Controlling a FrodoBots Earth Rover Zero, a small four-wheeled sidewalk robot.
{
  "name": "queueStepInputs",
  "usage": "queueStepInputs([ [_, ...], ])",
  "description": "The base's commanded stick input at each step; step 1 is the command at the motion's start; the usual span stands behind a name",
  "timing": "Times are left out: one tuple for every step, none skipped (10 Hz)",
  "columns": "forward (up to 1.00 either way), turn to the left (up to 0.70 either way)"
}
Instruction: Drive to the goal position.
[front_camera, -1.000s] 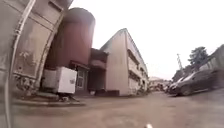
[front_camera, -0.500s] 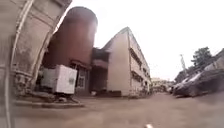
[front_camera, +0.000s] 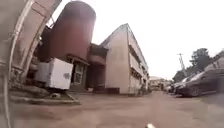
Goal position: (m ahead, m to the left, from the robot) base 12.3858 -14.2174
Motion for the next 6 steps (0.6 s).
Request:
queueStepInputs([
  [0.84, 0.03],
  [0.84, 0.03],
  [0.84, 0.01],
  [0.84, -0.33],
  [0.84, -0.33],
  [0.84, -0.23],
])
